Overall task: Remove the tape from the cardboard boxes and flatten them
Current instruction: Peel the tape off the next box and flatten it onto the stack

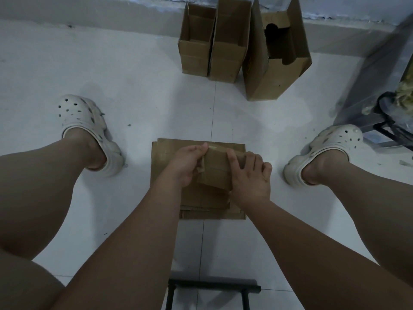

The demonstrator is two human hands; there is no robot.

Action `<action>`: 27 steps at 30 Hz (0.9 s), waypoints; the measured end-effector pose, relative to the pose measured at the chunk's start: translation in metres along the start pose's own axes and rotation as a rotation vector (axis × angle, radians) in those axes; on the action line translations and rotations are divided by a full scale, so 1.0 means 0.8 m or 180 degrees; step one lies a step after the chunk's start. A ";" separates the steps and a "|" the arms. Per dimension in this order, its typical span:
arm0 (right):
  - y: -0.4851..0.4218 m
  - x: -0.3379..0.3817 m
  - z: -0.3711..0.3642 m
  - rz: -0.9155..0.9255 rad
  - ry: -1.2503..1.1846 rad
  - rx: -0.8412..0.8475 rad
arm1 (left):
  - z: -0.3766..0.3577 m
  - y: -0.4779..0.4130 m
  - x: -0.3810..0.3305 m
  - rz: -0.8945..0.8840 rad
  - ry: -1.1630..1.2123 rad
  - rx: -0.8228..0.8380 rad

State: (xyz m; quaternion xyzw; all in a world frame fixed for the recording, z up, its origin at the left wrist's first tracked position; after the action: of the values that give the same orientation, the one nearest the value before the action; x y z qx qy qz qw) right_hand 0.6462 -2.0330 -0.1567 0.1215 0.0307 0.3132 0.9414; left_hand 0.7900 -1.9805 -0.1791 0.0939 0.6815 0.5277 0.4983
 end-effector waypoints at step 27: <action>-0.026 -0.016 -0.003 0.0422 -0.1099 -0.0073 | -0.035 0.006 -0.004 -0.0284 0.0607 0.0332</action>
State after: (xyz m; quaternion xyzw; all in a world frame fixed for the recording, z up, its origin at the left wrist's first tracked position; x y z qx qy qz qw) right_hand 0.6472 -2.0562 -0.1647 0.1645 -0.1430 0.3494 0.9113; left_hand 0.7678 -1.9987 -0.1749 0.0388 0.7559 0.4753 0.4486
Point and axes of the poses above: each hand's wrist, its own y-axis away from the middle knuckle, its own z-axis out of the back of the hand, x = y × z, the point moved 7 cm from there along -y, towards the middle knuckle, and after that the axes turned 10 degrees about -x, right-handed, at the moved point
